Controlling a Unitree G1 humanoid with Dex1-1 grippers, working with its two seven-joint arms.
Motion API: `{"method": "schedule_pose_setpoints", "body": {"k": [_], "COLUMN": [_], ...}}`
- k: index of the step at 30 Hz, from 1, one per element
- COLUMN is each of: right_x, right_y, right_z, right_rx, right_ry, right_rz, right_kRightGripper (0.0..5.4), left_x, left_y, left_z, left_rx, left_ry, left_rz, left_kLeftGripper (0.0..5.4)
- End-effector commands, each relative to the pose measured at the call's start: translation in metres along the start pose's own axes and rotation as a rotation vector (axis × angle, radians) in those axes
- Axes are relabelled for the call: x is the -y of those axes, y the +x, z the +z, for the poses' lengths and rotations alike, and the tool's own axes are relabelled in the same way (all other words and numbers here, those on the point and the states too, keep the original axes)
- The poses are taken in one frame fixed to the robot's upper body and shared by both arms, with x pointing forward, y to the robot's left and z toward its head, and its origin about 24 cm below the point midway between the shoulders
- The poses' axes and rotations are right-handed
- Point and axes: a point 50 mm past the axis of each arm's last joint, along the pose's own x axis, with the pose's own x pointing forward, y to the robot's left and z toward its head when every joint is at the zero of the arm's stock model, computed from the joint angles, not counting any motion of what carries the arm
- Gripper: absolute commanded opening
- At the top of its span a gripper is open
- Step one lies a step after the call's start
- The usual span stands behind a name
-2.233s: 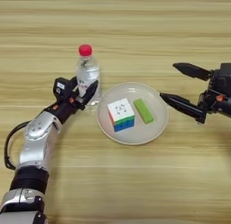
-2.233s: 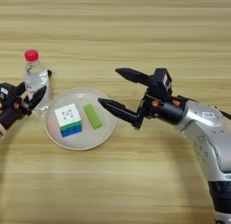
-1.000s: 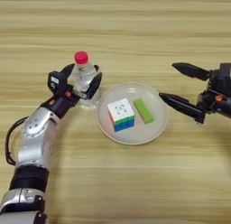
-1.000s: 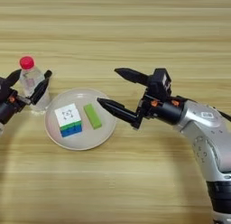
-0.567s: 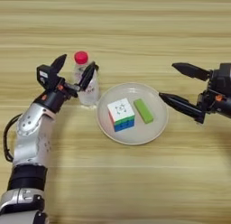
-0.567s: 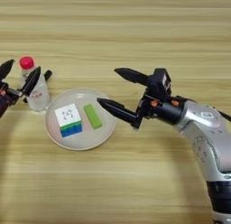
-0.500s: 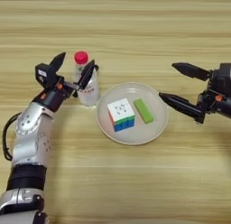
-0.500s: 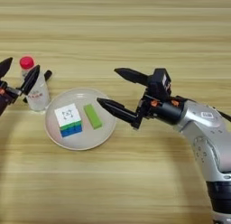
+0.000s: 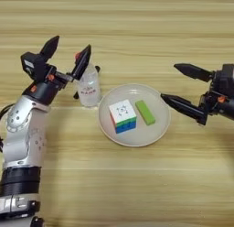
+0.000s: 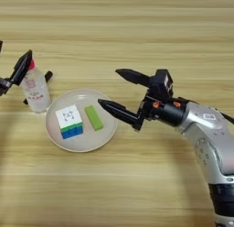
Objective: Move the objects on the table
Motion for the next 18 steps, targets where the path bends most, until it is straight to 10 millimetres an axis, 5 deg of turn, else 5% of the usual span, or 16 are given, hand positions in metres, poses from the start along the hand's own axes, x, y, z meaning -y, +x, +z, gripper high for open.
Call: {"method": "schedule_pose_setpoints", "body": {"k": [1, 18], "right_x": [-0.001, 0.008], "right_y": [0.002, 0.003], "right_z": [0.004, 0.007], "right_rx": [0.016, 0.049], "right_ry": [-0.022, -0.044], "right_rz": [0.007, -0.089], "right_kRightGripper": [5.4, 5.4], "left_x": [-0.003, -0.028], "left_y": [-0.002, -0.003], "left_z": [0.004, 0.012], "left_rx": [0.0, 0.041], "left_ry": [0.014, 0.112], "left_rz": [0.021, 0.268], "left_kLeftGripper": [5.38, 5.38]}}
